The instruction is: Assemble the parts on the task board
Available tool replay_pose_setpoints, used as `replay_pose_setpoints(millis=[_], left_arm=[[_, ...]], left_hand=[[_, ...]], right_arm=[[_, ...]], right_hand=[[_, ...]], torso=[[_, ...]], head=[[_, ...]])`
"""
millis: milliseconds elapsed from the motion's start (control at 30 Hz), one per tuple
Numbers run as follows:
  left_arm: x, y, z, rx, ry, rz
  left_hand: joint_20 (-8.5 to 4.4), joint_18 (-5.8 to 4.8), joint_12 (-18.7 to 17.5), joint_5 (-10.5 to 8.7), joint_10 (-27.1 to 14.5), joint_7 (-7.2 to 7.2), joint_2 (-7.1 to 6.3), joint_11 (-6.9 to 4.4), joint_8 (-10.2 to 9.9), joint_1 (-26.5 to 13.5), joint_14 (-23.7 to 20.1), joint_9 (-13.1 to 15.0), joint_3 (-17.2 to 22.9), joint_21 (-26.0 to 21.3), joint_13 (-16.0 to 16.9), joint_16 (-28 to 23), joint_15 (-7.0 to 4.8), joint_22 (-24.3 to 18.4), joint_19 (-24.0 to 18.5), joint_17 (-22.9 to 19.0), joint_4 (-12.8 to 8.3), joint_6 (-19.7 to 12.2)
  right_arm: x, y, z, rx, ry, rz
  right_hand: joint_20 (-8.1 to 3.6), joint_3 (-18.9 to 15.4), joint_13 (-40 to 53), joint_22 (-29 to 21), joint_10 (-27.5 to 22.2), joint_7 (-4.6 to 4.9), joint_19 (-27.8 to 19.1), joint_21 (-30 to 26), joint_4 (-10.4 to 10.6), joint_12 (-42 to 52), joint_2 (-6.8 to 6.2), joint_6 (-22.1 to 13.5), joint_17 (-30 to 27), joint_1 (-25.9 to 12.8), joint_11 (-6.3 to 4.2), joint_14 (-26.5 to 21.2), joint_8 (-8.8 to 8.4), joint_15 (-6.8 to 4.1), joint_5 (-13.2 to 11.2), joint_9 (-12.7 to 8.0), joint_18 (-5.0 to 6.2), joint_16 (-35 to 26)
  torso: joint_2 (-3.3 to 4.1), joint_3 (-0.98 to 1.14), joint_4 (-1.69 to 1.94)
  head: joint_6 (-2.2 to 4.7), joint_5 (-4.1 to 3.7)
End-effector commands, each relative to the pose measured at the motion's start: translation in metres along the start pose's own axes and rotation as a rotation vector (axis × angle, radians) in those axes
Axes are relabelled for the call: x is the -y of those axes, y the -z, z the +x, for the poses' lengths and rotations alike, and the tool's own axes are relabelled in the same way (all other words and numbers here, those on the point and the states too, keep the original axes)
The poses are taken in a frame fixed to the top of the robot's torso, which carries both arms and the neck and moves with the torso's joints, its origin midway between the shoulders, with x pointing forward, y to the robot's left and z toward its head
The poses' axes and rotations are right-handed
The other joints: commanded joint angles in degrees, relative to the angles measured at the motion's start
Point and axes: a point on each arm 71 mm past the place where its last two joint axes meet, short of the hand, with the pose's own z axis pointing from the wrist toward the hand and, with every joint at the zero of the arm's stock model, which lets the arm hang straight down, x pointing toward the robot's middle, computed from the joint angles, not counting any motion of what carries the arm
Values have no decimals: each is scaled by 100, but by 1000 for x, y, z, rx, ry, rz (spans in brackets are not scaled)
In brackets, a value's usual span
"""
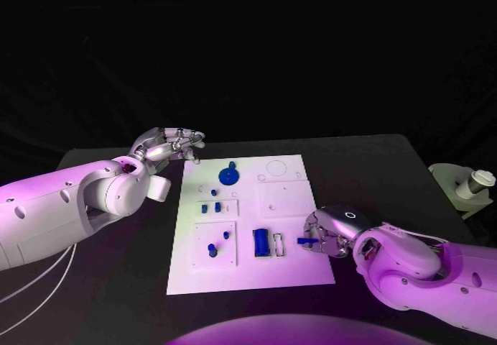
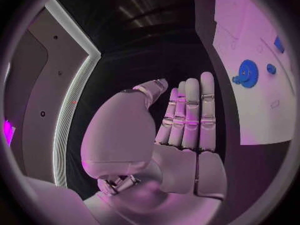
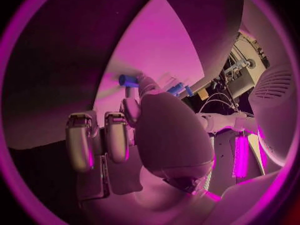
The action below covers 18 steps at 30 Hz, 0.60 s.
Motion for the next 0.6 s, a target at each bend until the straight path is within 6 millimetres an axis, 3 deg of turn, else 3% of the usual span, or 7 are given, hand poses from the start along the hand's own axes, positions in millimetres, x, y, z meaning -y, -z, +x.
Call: replay_pose_setpoints(millis=[33, 67, 167, 333, 600], left_arm=[[1, 0, 2, -16, 10, 5], [1, 0, 2, -15, 10, 5], [1, 0, 2, -14, 9, 4], [1, 0, 2, -14, 9, 3], [1, 0, 2, -14, 9, 3]], left_hand=[[11, 73, 33, 27, -25, -5, 12, -1, -19, 15, -31, -8, 12, -39, 6, 38, 12, -8, 26, -7, 30, -23], [11, 73, 33, 27, -25, -5, 12, -1, -19, 15, -31, -8, 12, -39, 6, 38, 12, -8, 26, -7, 30, -23], [11, 73, 33, 27, -25, -5, 12, -1, -19, 15, -31, -8, 12, -39, 6, 38, 12, -8, 26, -7, 30, -23], [10, 74, 34, 29, -29, -5, 16, -2, -20, 27, -32, -9, 17, -42, 6, 40, 11, -10, 29, -9, 26, -26], [10, 74, 34, 29, -29, -5, 16, -2, -20, 27, -32, -9, 17, -42, 6, 40, 11, -10, 29, -9, 26, -26]], right_arm=[[5, 3, 14, -73, 50, 39], [4, 3, 13, -66, 42, 37], [1, 5, 10, -39, 11, 34], [-4, 5, 4, 0, -38, 34], [-15, 3, -7, 59, -153, 20]], right_hand=[[-29, 464, -209, 1467, 35, -32, 551, 43, 13, 11, 66, 83, 620, 169, -35, 384, 59, 11, 471, 60, -53, 21], [-32, 741, -207, 1469, 48, -26, 553, 49, 21, 10, -49, 91, 621, 52, -45, 384, 93, 12, 627, 96, -54, 19], [-36, 1185, -190, 1474, 77, -40, 560, 69, -22, 34, -233, 52, 639, -115, -44, 388, 166, 2, 899, 183, -58, 24], [-47, 1887, -157, 1482, 136, -41, 571, 99, -172, 75, -451, -55, 659, -473, -53, 392, 364, -4, 1025, 410, -64, 27], [-48, 2260, -124, 1496, 176, -62, 588, 147, -307, 114, -511, -144, 682, -824, -53, 397, 472, -15, 1083, 547, -74, 33]], torso=[[0, 1, 3], [0, 1, 2], [-1, -2, -1], [-1, -6, 5], [2, -4, 2]], head=[[4, 6], [5, 9], [7, 11], [23, 15], [21, 12]])
